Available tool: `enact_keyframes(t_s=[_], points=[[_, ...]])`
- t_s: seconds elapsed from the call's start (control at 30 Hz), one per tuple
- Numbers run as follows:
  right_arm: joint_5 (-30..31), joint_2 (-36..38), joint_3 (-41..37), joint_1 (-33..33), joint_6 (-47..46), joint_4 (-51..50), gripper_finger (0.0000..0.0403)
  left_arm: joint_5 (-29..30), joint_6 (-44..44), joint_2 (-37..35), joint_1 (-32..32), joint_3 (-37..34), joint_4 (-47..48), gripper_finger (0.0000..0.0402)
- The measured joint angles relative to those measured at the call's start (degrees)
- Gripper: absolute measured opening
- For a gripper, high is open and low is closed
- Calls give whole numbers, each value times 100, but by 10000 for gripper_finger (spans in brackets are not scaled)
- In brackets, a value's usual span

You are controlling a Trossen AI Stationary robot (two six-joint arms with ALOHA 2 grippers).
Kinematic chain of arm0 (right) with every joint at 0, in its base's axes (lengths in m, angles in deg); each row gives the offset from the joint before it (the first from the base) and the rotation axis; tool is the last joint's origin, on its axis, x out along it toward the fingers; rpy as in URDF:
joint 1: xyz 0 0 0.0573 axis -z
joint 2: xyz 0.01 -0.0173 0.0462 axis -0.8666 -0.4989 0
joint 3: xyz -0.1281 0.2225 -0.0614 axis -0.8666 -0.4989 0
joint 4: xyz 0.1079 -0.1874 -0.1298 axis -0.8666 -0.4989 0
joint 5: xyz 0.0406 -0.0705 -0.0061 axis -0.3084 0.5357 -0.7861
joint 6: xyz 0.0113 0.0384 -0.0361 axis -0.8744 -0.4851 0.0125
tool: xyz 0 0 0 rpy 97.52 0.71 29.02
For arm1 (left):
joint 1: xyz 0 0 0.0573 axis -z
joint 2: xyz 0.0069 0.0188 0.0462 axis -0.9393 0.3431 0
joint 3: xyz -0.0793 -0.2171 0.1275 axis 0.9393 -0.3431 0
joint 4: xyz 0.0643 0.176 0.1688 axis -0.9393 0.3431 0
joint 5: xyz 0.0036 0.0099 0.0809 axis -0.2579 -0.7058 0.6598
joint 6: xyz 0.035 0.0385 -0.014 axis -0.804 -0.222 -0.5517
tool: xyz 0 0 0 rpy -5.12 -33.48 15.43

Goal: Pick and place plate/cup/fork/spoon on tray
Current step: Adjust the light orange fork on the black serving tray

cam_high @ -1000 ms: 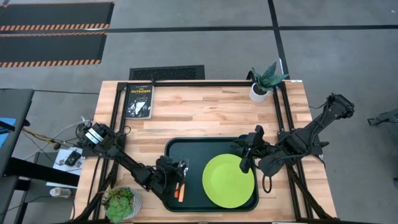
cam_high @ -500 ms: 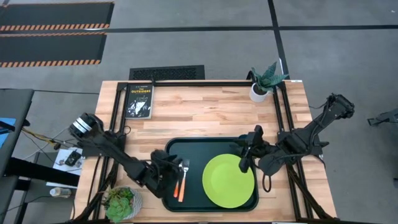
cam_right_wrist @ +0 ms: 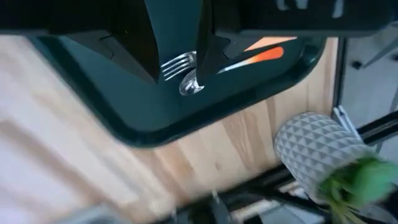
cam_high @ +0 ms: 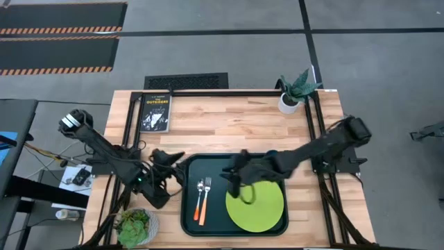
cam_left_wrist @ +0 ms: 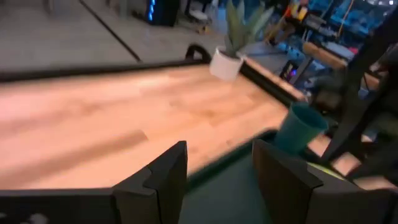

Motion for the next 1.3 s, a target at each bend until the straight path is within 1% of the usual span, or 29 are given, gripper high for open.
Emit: enact_keyframes(t_s=[0.1, 0.2, 0.3, 0.43, 0.5, 0.6, 0.8, 0.87, 0.93, 1.0, 1.1, 1.3], points=[[-536, -630, 349, 279, 25, 18, 129, 267, -126, -339, -2, 0, 349, 169], [-953, -1249, 747, 440, 357, -75, 129, 437, -254, -612, -4, 0, 559, 169], [-1197, -1778, 1207, 517, 583, -153, 129, 475, -389, -762, -4, 0, 667, 169], [-1501, -2305, 1687, 563, 988, -502, 129, 487, -418, -794, -4, 0, 796, 169], [-1645, -2486, 1898, 513, 1382, -535, 129, 518, -404, -790, -17, 0, 935, 169], [-1690, -2677, 2242, 371, 1881, -630, 128, 521, -250, -789, -84, 0, 1119, 169], [-1917, -3263, 2926, 204, 2406, -614, 119, 435, -175, -789, -226, 0, 1335, 169], [-2026, -3443, 3083, 184, 2477, -739, 117, 386, -171, -789, -274, 0, 1368, 169], [-2270, -3658, 3253, 173, 2481, -695, 116, 359, -182, -789, -320, 0, 1392, 169], [-2511, -3759, 3374, 169, 2477, -753, 116, 359, -183, -789, -375, 0, 1418, 169], [-2689, -3827, 3465, 190, 2476, -674, 116, 315, -181, -789, -450, 0, 1491, 169], [-2723, -3837, 3444, 180, 2498, -1273, 116, 200, -181, -789, -532, 0, 1497, 169]])
